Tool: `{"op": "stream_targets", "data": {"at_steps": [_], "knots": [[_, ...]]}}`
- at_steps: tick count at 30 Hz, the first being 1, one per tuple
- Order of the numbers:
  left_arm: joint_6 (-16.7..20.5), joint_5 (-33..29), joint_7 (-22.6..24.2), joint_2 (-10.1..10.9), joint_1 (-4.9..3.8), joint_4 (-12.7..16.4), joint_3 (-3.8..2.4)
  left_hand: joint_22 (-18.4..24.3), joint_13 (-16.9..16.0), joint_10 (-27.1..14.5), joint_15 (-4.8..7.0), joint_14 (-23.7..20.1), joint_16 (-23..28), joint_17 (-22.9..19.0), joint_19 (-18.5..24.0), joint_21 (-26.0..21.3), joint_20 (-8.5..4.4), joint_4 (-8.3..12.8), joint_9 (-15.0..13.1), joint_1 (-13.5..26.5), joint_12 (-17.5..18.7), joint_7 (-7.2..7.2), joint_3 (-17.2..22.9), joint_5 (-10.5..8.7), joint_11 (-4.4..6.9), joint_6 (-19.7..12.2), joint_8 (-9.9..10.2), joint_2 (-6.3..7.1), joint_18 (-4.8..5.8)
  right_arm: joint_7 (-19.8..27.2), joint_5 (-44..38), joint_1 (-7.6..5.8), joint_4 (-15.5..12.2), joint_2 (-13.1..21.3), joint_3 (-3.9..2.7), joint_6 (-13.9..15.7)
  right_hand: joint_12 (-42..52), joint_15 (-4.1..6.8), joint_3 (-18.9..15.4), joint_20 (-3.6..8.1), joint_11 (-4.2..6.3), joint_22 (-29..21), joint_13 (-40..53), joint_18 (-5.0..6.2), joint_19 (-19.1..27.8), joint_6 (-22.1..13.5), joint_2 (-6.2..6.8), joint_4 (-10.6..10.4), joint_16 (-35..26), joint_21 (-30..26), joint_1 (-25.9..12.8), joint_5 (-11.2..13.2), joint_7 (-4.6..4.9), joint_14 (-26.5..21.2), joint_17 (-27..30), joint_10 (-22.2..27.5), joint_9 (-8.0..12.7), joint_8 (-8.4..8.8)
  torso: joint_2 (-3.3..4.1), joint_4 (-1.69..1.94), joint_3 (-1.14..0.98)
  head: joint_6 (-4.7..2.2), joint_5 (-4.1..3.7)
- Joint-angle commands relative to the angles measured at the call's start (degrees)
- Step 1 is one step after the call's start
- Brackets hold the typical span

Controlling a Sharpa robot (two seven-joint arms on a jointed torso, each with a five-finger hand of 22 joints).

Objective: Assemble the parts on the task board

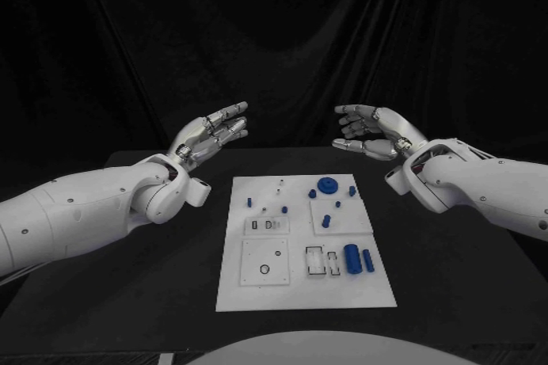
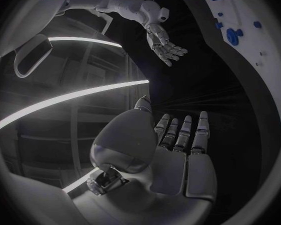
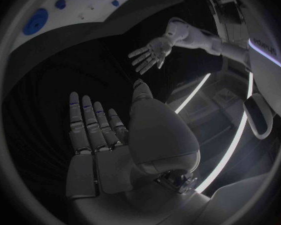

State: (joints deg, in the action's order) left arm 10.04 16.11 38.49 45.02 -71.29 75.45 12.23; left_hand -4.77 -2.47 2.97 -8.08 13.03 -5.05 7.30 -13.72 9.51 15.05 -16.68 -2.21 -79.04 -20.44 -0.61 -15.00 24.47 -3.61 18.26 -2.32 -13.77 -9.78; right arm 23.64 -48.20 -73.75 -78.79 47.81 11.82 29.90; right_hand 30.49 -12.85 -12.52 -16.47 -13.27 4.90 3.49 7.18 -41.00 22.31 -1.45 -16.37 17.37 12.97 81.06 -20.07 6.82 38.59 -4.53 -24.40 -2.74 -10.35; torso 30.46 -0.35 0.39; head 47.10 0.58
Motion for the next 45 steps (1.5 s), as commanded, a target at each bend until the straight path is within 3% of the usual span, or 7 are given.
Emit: {"op": "stream_targets", "data": {"at_steps": [1, 6, 8, 12, 17, 25, 45], "knots": [[3.0, 7.3, 4.5, 0.4, -0.37, 0.2, -0.08, 0.0, -0.1, 0.3, 0.03, 0.3, 0.4, 0.0, -0.4, 0.3, 0.0, 0.0, -0.1, -0.7, -0.6, 0.06, -0.1, 0.43, -0.4, 0.5, -0.2, 0.11, -0.64, -7.9, -25.1, -0.85, 0.0, 0.3, -0.02, -3.0, -1.7, 1.04, 0.1, 0.04, 0.96, -1.0, 0.0, 1.91, -2.5, 1.3, 0.03, -0.1, -3.3, -1.9, -0.5, 0.7, -0.63, 2.1, -0.1, -1.5, 0.0, 1.92, 0.16, -0.02, 0.02, 0.61, 0.36], [4.3, 12.0, 4.2, 1.0, -0.61, 0.1, -0.09, -0.1, -0.3, 1.6, -0.44, 1.8, 0.5, 0.7, -1.4, 1.1, 0.63, 0.0, -0.1, -2.4, -3.0, 0.02, 0.1, 1.88, -2.14, 1.7, -0.2, 0.41, -0.67, -10.3, -32.5, -1.79, 0.3, 0.1, -0.02, -6.2, -3.0, 1.5, 0.8, 0.0, 1.05, -1.1, 0.0, 2.62, -5.2, 4.3, -0.12, 0.2, -6.0, -3.4, 0.5, 1.1, -0.71, 4.3, -0.6, -3.3, -0.2, 2.92, 0.66, 0.23, 0.02, 0.53, 0.58], [4.9, 14.9, 3.8, 1.2, -0.76, 0.1, -0.09, -0.3, -0.3, 2.3, -0.52, 2.9, 0.4, 1.1, -2.2, 1.6, 0.78, 0.0, -0.2, -2.9, -3.9, -0.11, 0.1, 2.23, -2.38, 2.2, -0.2, 0.52, -0.7, -11.4, -35.7, -2.26, 0.3, 0.0, -0.02, -8.6, -3.9, 1.69, 14.7, 0.21, 0.91, -1.1, 0.0, 2.99, -8.6, 6.2, 6.92, -0.6, -7.7, -5.0, -1.3, 8.6, -0.53, 7.9, -1.2, -6.9, -0.2, 4.24, 0.91, 0.22, 0.05, 0.41, 0.7], [5.7, 18.1, 2.8, 1.7, -1.32, 1.0, -0.09, -1.2, -0.4, 4.1, -1.12, 8.0, -0.1, 2.6, -6.4, 4.5, 1.15, 0.0, -0.3, -5.6, -5.3, -1.09, 0.7, 4.74, -2.86, 4.2, -0.3, 1.17, -0.7, -12.8, -44.8, -3.34, -0.2, 0.1, -0.02, -14.0, -4.9, 3.5, 17.1, 1.42, 1.47, -1.0, 0.1, 3.37, -14.4, 8.8, 5.6, 0.1, -9.2, -5.5, 0.0, 7.4, -0.6, 12.0, -1.2, -12.2, -0.5, 4.75, 1.39, 0.41, 0.02, 0.34, 0.75], [5.6, 19.7, 2.1, 1.8, -2.0, 2.0, -0.09, -1.4, -0.5, 4.7, -1.42, 9.7, 0.0, 3.1, -8.0, 5.5, 1.34, 0.0, -0.4, -6.2, -5.7, -1.8, 0.9, 5.34, -2.97, 5.4, -0.4, 1.18, -0.68, -13.4, -57.2, -4.78, -1.0, 0.0, -0.03, -17.5, -7.1, 7.26, 17.3, 4.99, 6.16, -1.0, 0.2, 3.42, -21.4, 14.6, 4.41, 1.0, -10.8, -7.2, 1.2, 9.2, -6.43, 18.9, -0.7, -16.9, -0.8, 4.51, 2.08, 0.5, -0.1, 0.21, 0.95], [4.7, 20.2, 2.2, 1.1, -2.27, 1.3, -0.08, -1.7, -0.3, 4.6, -2.2, 12.1, 0.1, 3.5, -10.1, 6.8, 1.6, 0.0, -0.3, -7.2, -3.9, -1.55, 1.4, 5.86, -1.68, 5.3, -0.2, 1.22, -0.48, -12.4, -61.5, -5.6, 0.8, -2.3, -0.04, -16.1, -11.7, 13.22, 26.8, 11.38, 9.69, 4.0, 0.2, 3.2, -39.4, 21.7, 7.66, 4.5, -0.9, 1.7, 3.9, 14.1, -7.36, 40.9, -7.7, -23.8, -1.4, 4.31, 3.21, 1.42, -0.21, 0.4, -0.23], [2.5, 20.3, 2.6, 0.6, -2.33, 0.4, -0.08, -1.7, -0.4, 6.3, -3.01, 19.2, -0.7, 5.1, -13.1, 8.4, 1.69, 0.0, -0.3, -8.1, -4.0, -1.33, 2.0, 5.97, -2.5, 5.9, -0.2, 1.28, -0.14, -13.2, -59.0, -5.42, 2.0, -1.8, -0.04, -8.2, -15.2, 15.72, 29.1, 13.27, 10.61, 25.0, 0.5, 1.62, -43.2, 24.4, 10.52, 2.8, 9.5, 21.8, 0.8, 17.0, -5.95, 47.6, -18.8, -29.3, -1.5, 5.33, 3.97, 1.55, -0.16, 0.1, -0.21]]}}
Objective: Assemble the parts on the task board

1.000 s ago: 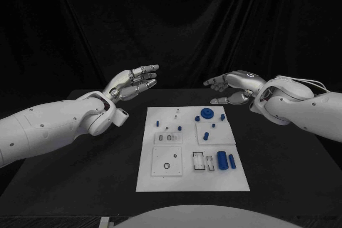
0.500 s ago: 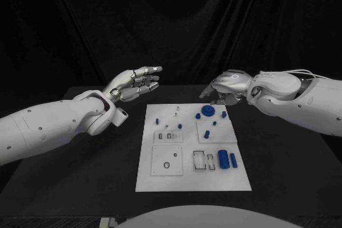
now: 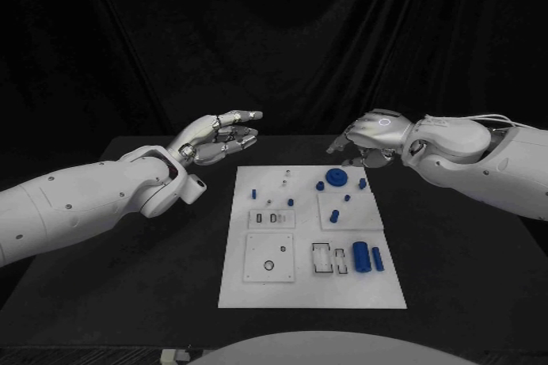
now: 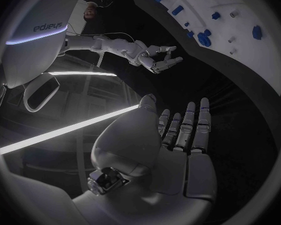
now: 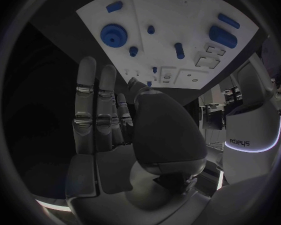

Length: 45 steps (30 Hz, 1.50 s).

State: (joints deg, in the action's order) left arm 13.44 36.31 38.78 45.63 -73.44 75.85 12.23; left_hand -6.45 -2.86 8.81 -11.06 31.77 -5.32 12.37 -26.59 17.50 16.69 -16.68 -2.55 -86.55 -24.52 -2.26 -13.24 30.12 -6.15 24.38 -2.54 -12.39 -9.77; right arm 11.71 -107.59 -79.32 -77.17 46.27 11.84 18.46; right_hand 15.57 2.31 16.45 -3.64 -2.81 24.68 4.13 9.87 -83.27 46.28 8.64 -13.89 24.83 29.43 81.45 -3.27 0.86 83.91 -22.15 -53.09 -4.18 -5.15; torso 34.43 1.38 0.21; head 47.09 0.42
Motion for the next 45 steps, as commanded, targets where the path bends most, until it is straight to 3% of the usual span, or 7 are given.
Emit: {"op": "stream_targets", "data": {"at_steps": [1, 7, 10, 19, 26, 35, 45], "knots": [[-0.9, 0.1, 2.4, -0.1, -0.19, 0.0, -0.08, 0.0, 0.0, 0.6, -0.06, 0.6, -0.4, 0.1, -0.3, 0.4, 0.05, 0.0, 0.0, -0.6, 0.1, 0.38, 0.2, 0.35, 0.06, -0.2, 0.0, -0.13, -0.14, -1.2, 0.4, 0.26, 0.5, -0.5, -0.06, 3.4, -1.0, 1.05, 0.2, 1.11, 0.35, 17.6, -0.2, -2.59, -1.6, 0.7, 0.88, 0.2, 7.0, 17.2, 0.8, 0.2, 0.01, 2.5, -4.0, -1.7, 0.0, 0.31, -0.04, -0.24, 0.0, 0.08, -0.04], [-1.1, 0.1, 2.5, -0.1, -0.19, 0.0, -0.08, 0.0, 0.0, 0.6, -0.08, 0.9, -0.4, 0.2, -0.4, 0.4, 0.05, 0.0, 0.0, -0.6, 0.2, 0.4, 0.2, 0.37, 0.08, -0.2, 0.0, -0.15, -0.13, -0.9, 0.6, 1.2, 1.9, -2.0, -0.06, 4.2, -3.5, 1.32, 0.2, 1.68, 0.7, 38.8, -0.3, -4.53, 0.3, 1.3, 1.84, -0.7, 25.3, 37.3, 1.6, 0.2, -0.21, 1.6, -17.9, -4.3, 0.0, 0.83, 0.01, -0.16, -0.1, 0.22, -0.19], [-1.2, 0.1, 2.6, 0.0, -0.18, 0.0, -0.08, 0.0, 0.0, 0.7, -0.12, 1.1, -0.4, 0.2, -0.5, 0.5, 0.05, 0.0, 0.0, -0.6, 0.2, 0.41, 0.3, 0.44, 0.12, -0.2, 0.0, -0.2, -0.11, -0.6, 0.8, 1.93, 3.0, -3.0, -0.06, 4.4, -3.9, 1.55, 1.2, 1.43, 0.6, 42.4, -0.3, -4.95, 0.7, 2.3, 1.48, 0.0, 29.4, 40.4, 3.1, -0.7, -0.24, 1.6, -21.4, -5.4, -0.2, 0.45, 0.07, -0.16, -0.08, 0.42, -0.11], [-1.1, 0.1, 2.6, 0.4, -0.18, 0.4, -0.07, 0.0, 0.0, 0.7, -0.14, 1.2, -0.4, 0.2, -0.6, 0.5, 0.06, 0.0, 0.0, -0.6, 0.2, 0.4, 0.3, 0.49, 0.15, -0.1, 0.0, -0.22, -0.09, -0.3, 1.7, 3.7, 6.1, -5.6, -0.06, 3.6, -5.4, 1.52, 1.7, 1.28, 0.49, 46.7, -0.3, -5.37, 0.9, 2.7, 2.24, 0.0, 35.8, 44.1, 2.8, -0.3, 0.09, 1.8, -27.1, -5.5, -0.4, 0.65, 0.06, -0.17, -0.01, 0.45, 0.58], [-1.1, 0.1, 2.7, 0.5, -0.18, 0.4, -0.07, 0.0, 0.0, 0.7, -0.14, 1.2, -0.4, 0.2, -0.6, 0.5, 0.06, 0.0, 0.0, -0.6, 0.2, 0.4, 0.3, 0.49, 0.15, -0.1, 0.0, -0.22, -0.09, 0.1, 2.9, 4.53, 8.2, -7.5, -0.06, 2.7, -5.8, 1.58, -0.7, 1.35, 0.54, 51.2, 0.0, -6.15, -0.2, 2.6, 3.3, -1.0, 42.9, 48.1, 0.5, 0.5, 0.22, 2.6, -34.4, -5.8, -0.4, 0.87, 0.03, -0.08, -0.04, 0.65, 0.04], [-1.1, 0.1, 2.7, 0.6, -0.18, 0.4, -0.07, 0.0, 0.0, 0.8, -0.16, 1.1, -0.3, 0.1, -0.7, 0.5, 0.06, 0.0, 0.0, -0.6, 0.2, 0.35, 0.3, 0.58, 0.19, 0.1, 0.0, -0.23, -0.05, 0.4, 3.3, 5.18, 9.5, -9.2, -0.06, 0.3, -6.5, 1.61, -1.8, 1.39, 0.59, 51.5, -0.1, -6.01, 0.0, 2.4, 2.25, -0.4, 45.3, 48.4, 1.4, -0.1, 0.02, 2.4, -36.2, -5.2, -0.4, 1.01, 0.06, -0.06, -0.02, 0.93, 0.16], [-1.3, 0.1, 2.7, 0.7, -0.17, 0.2, -0.07, 0.0, 0.0, 0.8, -0.16, 1.1, -0.3, 0.1, -0.7, 0.5, 0.06, 0.0, 0.0, -0.6, 0.2, 0.34, 0.3, 0.58, 0.2, 0.1, 0.0, -0.23, -0.04, 0.7, 3.3, 5.51, 11.3, -10.7, -0.06, -1.5, -6.5, 1.49, -1.3, 1.26, 0.47, 52.1, 0.1, -6.06, 0.1, 4.1, 1.48, 0.3, 45.9, 48.8, 2.2, -1.9, 0.63, 2.0, -36.2, -5.9, -0.7, 0.24, 0.12, -0.12, -0.02, 0.61, 0.16]]}}
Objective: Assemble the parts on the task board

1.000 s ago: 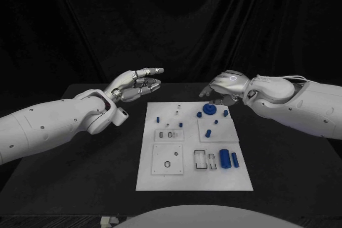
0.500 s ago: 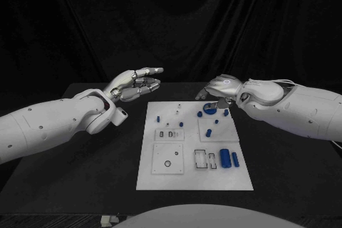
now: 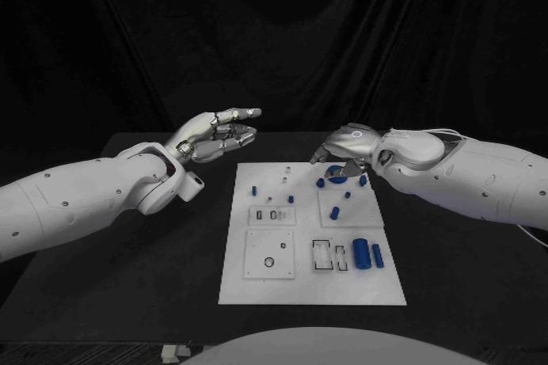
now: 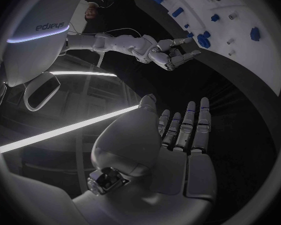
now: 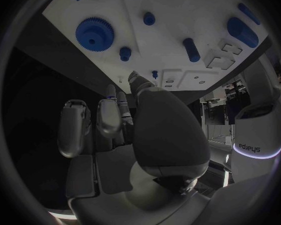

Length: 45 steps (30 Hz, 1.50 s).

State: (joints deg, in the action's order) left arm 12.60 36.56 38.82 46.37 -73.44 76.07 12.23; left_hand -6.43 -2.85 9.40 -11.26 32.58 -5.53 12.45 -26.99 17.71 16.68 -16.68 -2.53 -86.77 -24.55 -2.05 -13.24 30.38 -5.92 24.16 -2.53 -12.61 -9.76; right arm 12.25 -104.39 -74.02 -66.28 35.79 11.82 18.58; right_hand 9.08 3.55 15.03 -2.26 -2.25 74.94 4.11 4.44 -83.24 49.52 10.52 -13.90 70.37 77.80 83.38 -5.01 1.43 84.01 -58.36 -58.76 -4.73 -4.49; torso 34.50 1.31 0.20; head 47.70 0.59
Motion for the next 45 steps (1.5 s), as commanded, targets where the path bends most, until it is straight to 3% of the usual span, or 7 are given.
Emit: {"op": "stream_targets", "data": {"at_steps": [1, 13, 24, 27, 32, 42, 45], "knots": [[-0.5, -0.1, 2.7, 0.0, -0.17, 0.0, -0.07, 0.0, -0.1, 0.3, 0.04, 0.3, -0.1, 0.0, -0.3, 0.3, 0.07, 0.0, -0.1, -0.4, 0.2, 0.12, 0.3, 0.33, -0.03, 0.4, -0.1, -0.01, -0.03, 0.2, 0.1, 0.24, 0.6, -0.4, -0.05, -1.7, 0.0, 0.22, 0.1, -0.17, -0.13, 2.0, 0.1, -0.63, 0.1, 1.8, -0.49, 0.3, 0.5, 0.4, 0.2, -0.1, 0.23, 1.8, 0.1, -0.6, -0.4, -0.84, 0.03, -0.06, -0.01, 0.07, 0.03], [-1.0, -0.1, 3.2, -0.2, -0.13, -0.2, -0.06, 0.1, -0.1, 0.5, 0.06, 0.6, 0.0, 0.0, -0.4, 0.3, 0.04, 0.1, -0.1, -0.6, 0.1, 0.18, 0.4, 0.54, -0.05, 0.7, -0.1, 0.03, 0.01, 0.2, 0.1, 1.06, 1.5, -1.7, -0.05, -3.4, 0.1, 0.19, 0.1, -0.23, -0.12, 2.2, 0.2, -0.64, 0.2, 2.8, -0.34, 0.5, 0.6, 0.5, 0.0, 0.9, 0.75, 1.6, 0.4, -1.0, -0.8, -1.18, 0.03, 0.02, 0.11, 0.05, 0.16], [-1.2, -0.1, 3.4, -0.3, -0.09, -0.3, -0.06, 0.1, -0.1, 0.8, 0.07, 0.9, 0.0, 0.0, -0.5, 0.3, 0.03, 0.1, -0.1, -0.7, 0.0, 0.19, 0.5, 0.7, -0.07, 0.8, -0.1, 0.07, 0.02, 0.0, 0.1, 2.17, 2.9, -2.9, -0.05, -3.7, 0.0, 0.16, 0.3, -0.26, -0.19, 2.4, 0.2, -0.68, 0.2, 2.9, -0.42, 0.8, 0.5, 0.6, 0.5, 0.6, 1.04, 1.5, 0.7, -0.9, -0.8, -1.16, 0.02, -0.13, 0.06, -0.08, 1.63], [-1.3, -0.1, 3.6, -0.3, -0.08, -0.3, -0.06, 0.1, -0.1, 0.9, 0.05, 1.0, 0.0, 0.0, -0.5, 0.3, 0.03, 0.0, -0.1, -0.5, 0.0, 0.15, 0.5, 0.6, -0.09, 1.0, -0.2, 0.02, 0.04, -0.1, 0.1, 2.41, 3.3, -3.1, -0.05, -3.8, -0.1, 0.13, 0.4, -0.28, -0.25, 2.5, 0.1, -0.7, 0.2, 3.1, -0.44, 0.9, 0.5, 0.7, 0.6, 0.4, 0.99, 1.5, 0.7, -0.9, -0.9, -1.2, -0.02, -0.14, 0.01, 0.37, 1.48], [-1.4, -0.1, 3.6, -0.3, -0.06, -0.3, -0.06, 0.2, -0.1, 1.0, 0.04, 1.1, 0.1, 0.0, -0.6, 0.3, 0.03, -0.1, -0.1, -0.4, 0.0, 0.14, 0.4, 0.49, -0.1, 1.0, -0.1, -0.03, 0.05, -0.2, 0.1, 2.7, 3.7, -3.4, -0.05, -4.1, -0.2, 0.04, 0.5, -0.36, -0.34, 2.5, 0.1, -0.67, 0.3, 3.7, -0.47, 1.1, 0.5, 0.6, 0.7, 0.0, 0.96, 1.4, 0.9, -0.9, -1.0, -1.42, -0.01, -0.08, -0.05, 0.3, 1.38], [-1.7, -0.1, 3.6, -0.4, -0.03, -0.4, -0.06, 0.2, -0.1, 1.0, 0.03, 1.2, 0.1, 0.0, -0.6, 0.3, 0.03, -0.1, -0.1, -0.4, 0.0, 0.13, 0.4, 0.5, -0.1, 0.8, -0.1, -0.03, 0.05, -0.5, 0.1, 2.92, 4.3, -3.6, -0.05, -4.4, -0.7, -0.13, 2.1, -0.55, -0.58, 2.7, 0.0, -0.66, 0.5, 4.3, -0.59, 2.1, 0.7, 0.5, 1.6, -3.6, 1.79, 1.3, 1.2, -0.8, -1.2, -1.23, -0.08, -0.04, -0.07, 0.56, 1.27], [-1.9, -0.1, 3.5, -0.5, -0.02, -0.6, -0.06, 0.3, -0.1, 1.2, -0.01, 1.4, 0.4, -0.1, -0.9, 0.4, 0.04, 0.0, -0.1, -0.3, 0.3, -0.73, 0.4, 0.53, 0.37, 1.3, -0.2, -0.07, 0.12, -0.6, 0.1, 2.94, 4.6, -3.7, -0.05, -4.5, -0.9, -0.16, 2.5, -0.57, -0.62, 2.8, -0.1, -0.66, 0.5, 4.3, -0.6, 2.3, 0.6, 0.5, 1.8, -4.0, 1.82, 1.2, 1.4, -0.7, -1.2, -1.14, -0.08, -0.02, -0.05, 0.6, 1.19]]}}
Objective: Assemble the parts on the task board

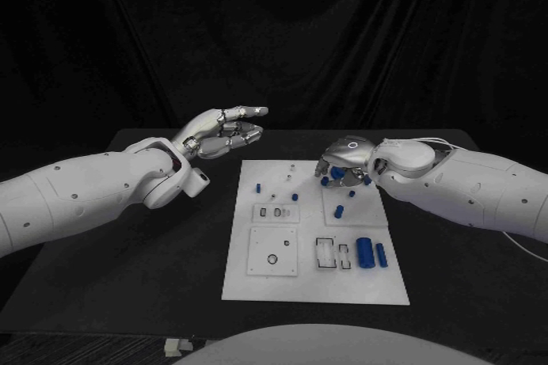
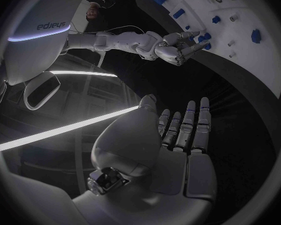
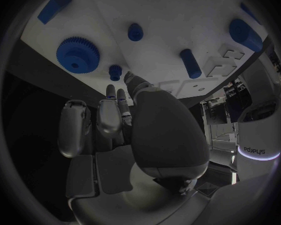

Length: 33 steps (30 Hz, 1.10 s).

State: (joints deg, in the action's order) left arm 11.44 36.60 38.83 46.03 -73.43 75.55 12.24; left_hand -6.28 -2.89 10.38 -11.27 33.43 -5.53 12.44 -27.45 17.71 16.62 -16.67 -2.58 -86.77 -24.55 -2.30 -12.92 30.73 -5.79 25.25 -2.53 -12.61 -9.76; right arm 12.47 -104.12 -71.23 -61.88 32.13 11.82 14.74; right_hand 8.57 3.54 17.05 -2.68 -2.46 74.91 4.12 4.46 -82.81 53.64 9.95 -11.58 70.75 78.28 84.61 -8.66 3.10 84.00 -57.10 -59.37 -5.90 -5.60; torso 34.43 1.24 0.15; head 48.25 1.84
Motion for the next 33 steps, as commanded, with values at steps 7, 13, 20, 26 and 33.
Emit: {"op": "stream_targets", "data": {"at_steps": [7, 13, 20, 26, 33], "knots": [[-0.6, -0.2, 3.7, -0.2, -0.01, -0.1, -0.07, 0.3, -0.1, 0.4, 0.3, -0.4, 1.0, -0.6, -0.5, 0.3, 0.05, 0.0, -0.1, -0.4, 0.6, -1.29, 0.2, 0.25, 0.83, 0.4, -0.2, -0.03, 0.14, -0.9, -0.1, 0.35, 1.1, -0.5, -0.04, -0.5, -0.6, -0.2, 0.9, -0.19, -0.5, 2.7, -0.2, -0.64, 0.2, 0.1, -0.09, 0.1, 0.1, -0.1, 0.7, -0.6, 0.22, 1.1, 0.5, 0.1, 0.0, 0.09, 0.01, 0.03, 0.08, -0.15, 0.04], [-0.4, -0.2, 4.0, -0.1, 0.0, -0.1, -0.07, 0.6, -0.1, 0.7, 1.12, -2.5, 1.9, -1.3, -0.3, 0.0, -0.03, 0.0, -0.2, -0.6, 0.8, -2.33, 0.4, 0.38, 1.57, 1.5, -0.3, 0.01, -0.04, -0.8, -0.1, 0.58, 1.7, -0.8, -0.05, -0.5, -0.9, -0.26, 1.4, -0.24, -0.55, 2.7, -0.2, -0.62, 0.3, 0.0, -0.15, 0.3, 0.0, -0.2, 0.9, -0.8, 0.65, 1.1, 0.6, 0.3, 0.0, 0.3, 0.05, 0.04, 0.08, -0.19, 0.05], [-0.4, -0.2, 4.2, 0.0, 0.0, 0.0, -0.07, 0.8, -0.1, 0.9, 1.61, -3.7, 2.2, -1.7, -0.1, -0.1, -0.09, 0.0, -0.2, -0.7, 0.9, -2.45, 0.5, 0.4, 1.62, 1.9, -0.4, 0.06, -0.19, -1.0, -0.1, 0.86, 2.5, -1.4, -0.05, -1.1, -1.6, -0.3, 1.9, -0.29, -0.63, 2.6, -0.3, -0.55, 0.5, -0.8, 0.1, 0.6, -0.1, -0.5, 0.7, -0.8, 0.76, 1.0, 1.1, 1.1, 0.3, 0.92, 0.01, 0.08, 0.06, -0.06, 0.16], [-0.5, -0.2, 4.2, 0.2, 0.0, 0.1, -0.07, 0.8, -0.1, 1.0, 1.63, -3.7, 2.2, -1.7, -0.1, -0.2, -0.09, 0.0, -0.3, -0.8, 0.8, -2.47, 0.5, 0.41, 1.62, 2.2, -0.4, 0.06, -0.2, -0.4, -0.1, 1.15, 3.3, -1.7, -0.05, -0.8, -1.8, -0.29, 2.9, -0.33, -0.56, 2.7, -0.2, -0.56, 0.5, -0.1, -0.4, 1.0, -0.1, -0.5, 1.0, -1.2, 1.6, 1.0, 1.2, 1.1, 0.4, 0.78, -0.02, 0.07, 0.07, -0.1, 0.37], [-0.6, -0.2, 4.0, 0.2, 0.01, 0.0, -0.06, 1.0, -0.1, 1.2, 1.82, -4.3, 2.3, -1.9, 0.4, -0.5, -0.12, 0.0, -0.3, -0.9, 0.7, -2.62, 0.6, 0.47, 1.48, 2.9, -0.5, 0.09, -0.29, 0.4, -0.1, 1.51, 4.3, -2.2, -0.05, -0.6, -1.9, -0.23, 3.9, -0.29, -0.43, 2.8, -0.2, -0.56, 0.5, 1.1, -0.64, 1.4, 0.0, -0.5, 1.1, -1.6, 1.95, 0.9, 1.3, 0.6, 0.3, 0.36, 0.01, 0.09, 0.09, -0.12, 0.33]]}}
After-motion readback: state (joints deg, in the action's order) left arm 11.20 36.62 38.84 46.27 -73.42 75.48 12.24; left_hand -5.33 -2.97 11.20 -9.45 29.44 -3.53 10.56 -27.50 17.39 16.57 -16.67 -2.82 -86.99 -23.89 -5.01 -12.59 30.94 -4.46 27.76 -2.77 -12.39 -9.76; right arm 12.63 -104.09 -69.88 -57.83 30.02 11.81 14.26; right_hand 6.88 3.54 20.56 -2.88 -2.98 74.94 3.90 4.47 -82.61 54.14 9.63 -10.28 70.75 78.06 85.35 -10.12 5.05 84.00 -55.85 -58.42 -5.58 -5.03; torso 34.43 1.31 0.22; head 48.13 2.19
